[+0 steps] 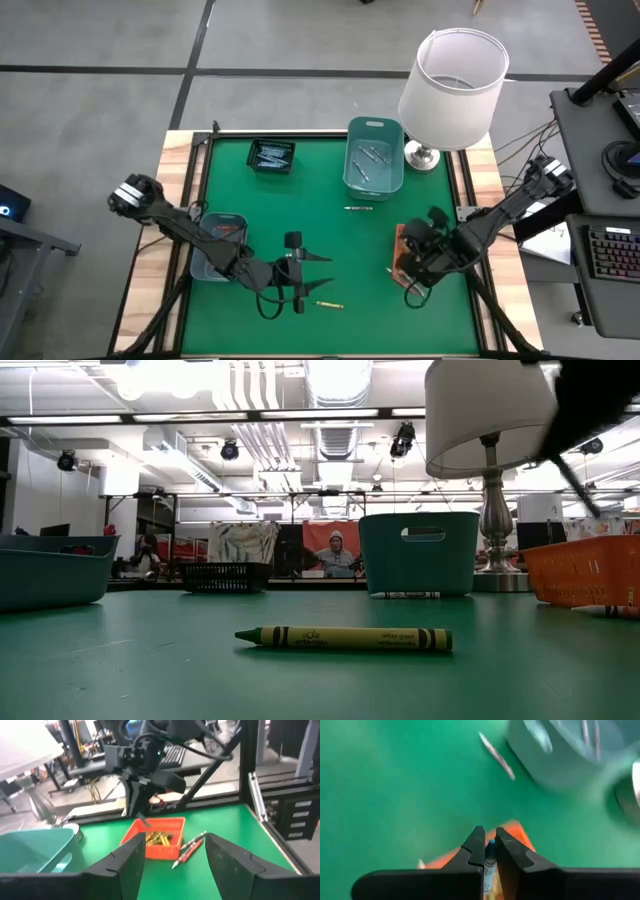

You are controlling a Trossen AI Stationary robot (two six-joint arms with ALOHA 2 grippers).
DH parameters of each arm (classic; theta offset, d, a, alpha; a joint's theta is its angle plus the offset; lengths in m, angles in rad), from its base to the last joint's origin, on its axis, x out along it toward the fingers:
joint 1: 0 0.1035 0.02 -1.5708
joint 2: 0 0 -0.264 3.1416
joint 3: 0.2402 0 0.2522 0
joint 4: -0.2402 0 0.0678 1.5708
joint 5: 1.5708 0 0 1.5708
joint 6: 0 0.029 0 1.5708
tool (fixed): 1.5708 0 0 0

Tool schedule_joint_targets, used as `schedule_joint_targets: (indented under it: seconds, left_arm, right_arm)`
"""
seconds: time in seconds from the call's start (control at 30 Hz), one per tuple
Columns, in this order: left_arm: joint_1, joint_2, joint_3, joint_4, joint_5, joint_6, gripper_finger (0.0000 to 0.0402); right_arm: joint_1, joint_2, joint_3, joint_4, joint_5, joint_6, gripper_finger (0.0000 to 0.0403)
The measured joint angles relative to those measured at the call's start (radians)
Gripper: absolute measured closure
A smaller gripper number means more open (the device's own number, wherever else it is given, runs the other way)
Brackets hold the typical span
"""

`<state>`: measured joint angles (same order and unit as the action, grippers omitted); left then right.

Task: Sort crayons
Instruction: Put the blue crayon into the black bin, then remove the blue crayon from the orange bin

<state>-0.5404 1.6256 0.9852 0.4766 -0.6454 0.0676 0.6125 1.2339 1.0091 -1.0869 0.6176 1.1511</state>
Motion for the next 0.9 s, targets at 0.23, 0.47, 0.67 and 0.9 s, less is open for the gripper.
schedule_joint_targets:
  seconds: [0.23, 0.47, 0.67, 0.9]
  left_arm:
    - [0.0, -0.008, 0.0, -0.036, -0.002, -0.023, 0.0212]
    - [0.0, -0.008, 0.0, -0.042, -0.002, -0.025, 0.0212]
    - [0.0, -0.008, 0.0, -0.062, -0.002, -0.036, 0.0212]
    - [-0.002, -0.008, 0.0, -0.206, 0.036, -0.147, 0.0212]
  right_arm:
    - [0.0, 0.045, -0.072, -0.084, -0.111, 0.161, 0.039]
    - [0.0, 0.086, -0.08, -0.082, -0.122, 0.166, 0.0363]
    - [-0.001, 0.09, -0.08, -0.082, -0.125, 0.174, 0.0286]
    - [0.0, 0.077, -0.069, -0.079, -0.125, 0.178, 0.0241]
